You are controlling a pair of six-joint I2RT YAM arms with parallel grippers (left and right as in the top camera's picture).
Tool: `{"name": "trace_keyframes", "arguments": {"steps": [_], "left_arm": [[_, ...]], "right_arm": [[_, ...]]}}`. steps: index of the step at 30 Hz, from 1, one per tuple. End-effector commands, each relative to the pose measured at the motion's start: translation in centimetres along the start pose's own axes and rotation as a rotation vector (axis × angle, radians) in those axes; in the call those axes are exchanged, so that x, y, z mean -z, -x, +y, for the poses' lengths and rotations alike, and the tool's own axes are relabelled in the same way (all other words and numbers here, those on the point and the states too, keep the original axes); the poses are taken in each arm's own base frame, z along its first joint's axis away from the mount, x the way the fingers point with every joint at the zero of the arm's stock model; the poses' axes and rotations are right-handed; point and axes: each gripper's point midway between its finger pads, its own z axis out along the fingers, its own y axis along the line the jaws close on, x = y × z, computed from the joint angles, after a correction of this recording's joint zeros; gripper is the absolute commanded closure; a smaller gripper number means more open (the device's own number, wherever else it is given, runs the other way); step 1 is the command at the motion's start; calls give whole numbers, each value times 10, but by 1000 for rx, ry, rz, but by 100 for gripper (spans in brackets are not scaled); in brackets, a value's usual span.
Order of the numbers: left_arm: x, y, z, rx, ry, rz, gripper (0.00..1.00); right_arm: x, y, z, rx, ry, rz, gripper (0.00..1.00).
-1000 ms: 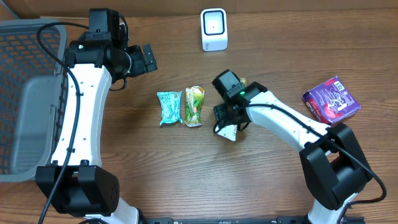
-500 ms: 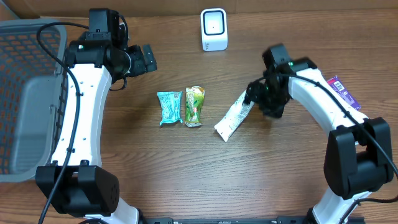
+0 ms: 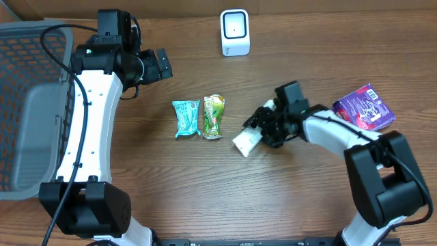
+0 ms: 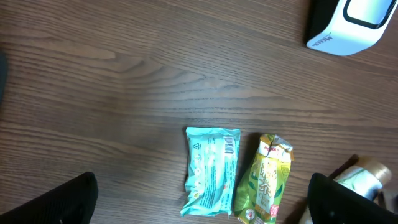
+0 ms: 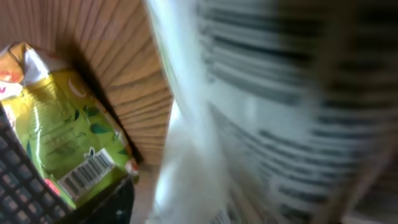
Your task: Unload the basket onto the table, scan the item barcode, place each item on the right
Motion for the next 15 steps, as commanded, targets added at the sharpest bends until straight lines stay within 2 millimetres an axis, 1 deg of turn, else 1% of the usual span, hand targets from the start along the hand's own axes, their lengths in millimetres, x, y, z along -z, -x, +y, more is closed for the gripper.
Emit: {"name": "trace_keyframes", "arguments": {"steps": [1, 2, 4, 6, 10, 12, 15], "left_arm": [[9, 5, -3, 8, -15, -25, 0], [9, 5, -3, 8, -15, -25, 0], [9, 5, -3, 8, -15, -26, 0], [9, 5, -3, 8, -15, -26, 0], [9, 5, -3, 7, -16, -25, 0], [9, 5, -3, 8, -15, -26, 0], [9, 5, -3, 8, -15, -25, 0]], "right_arm": [[-15, -13, -27, -93, -97, -13, 43], [-16, -14, -27, -91, -97, -11, 50], [-15, -14, -25, -73, -94, -11, 70], [-13, -12, -20, -22, -85, -7, 80], [-2, -6, -4, 152, -106, 0, 84], [9, 0, 2, 262, -163, -14, 84], [29, 11, 5, 386, -288, -57, 85]]}}
